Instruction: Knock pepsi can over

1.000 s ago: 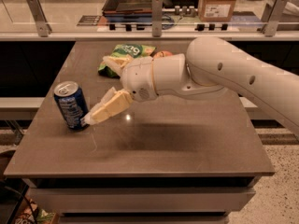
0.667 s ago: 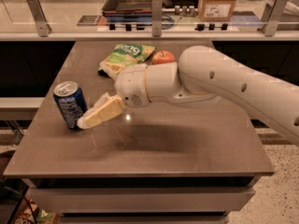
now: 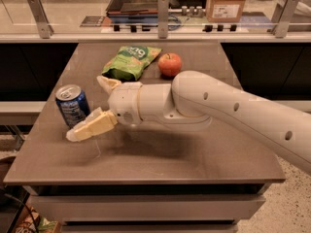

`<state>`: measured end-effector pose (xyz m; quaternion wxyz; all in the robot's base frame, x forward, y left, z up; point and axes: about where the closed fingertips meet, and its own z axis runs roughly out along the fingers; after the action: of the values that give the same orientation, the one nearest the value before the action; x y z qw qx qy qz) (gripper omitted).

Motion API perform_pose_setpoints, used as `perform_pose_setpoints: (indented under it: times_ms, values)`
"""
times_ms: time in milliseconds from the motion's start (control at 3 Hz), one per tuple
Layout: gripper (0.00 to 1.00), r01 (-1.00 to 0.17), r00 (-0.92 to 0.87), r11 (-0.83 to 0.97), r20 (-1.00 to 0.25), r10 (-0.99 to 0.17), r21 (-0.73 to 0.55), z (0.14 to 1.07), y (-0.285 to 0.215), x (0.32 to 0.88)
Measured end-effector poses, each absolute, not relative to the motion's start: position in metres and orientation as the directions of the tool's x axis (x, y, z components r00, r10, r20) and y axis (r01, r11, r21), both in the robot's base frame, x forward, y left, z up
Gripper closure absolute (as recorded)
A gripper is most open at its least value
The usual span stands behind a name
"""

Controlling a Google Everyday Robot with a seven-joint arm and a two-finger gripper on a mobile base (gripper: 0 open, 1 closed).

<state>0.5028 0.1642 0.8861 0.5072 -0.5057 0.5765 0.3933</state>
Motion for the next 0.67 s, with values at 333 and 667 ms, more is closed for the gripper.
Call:
perform_pose_setpoints:
  times_ms: [333, 667]
  values:
    - [0.0, -0.979, 0.024, 0.199, -0.99, -0.137, -0.052, 0.886, 0.1781, 0.4995]
    - [0.0, -0.975, 0.038, 0.213, -0.993, -0.113, -0.062, 0.8887, 0.1872, 0.4985]
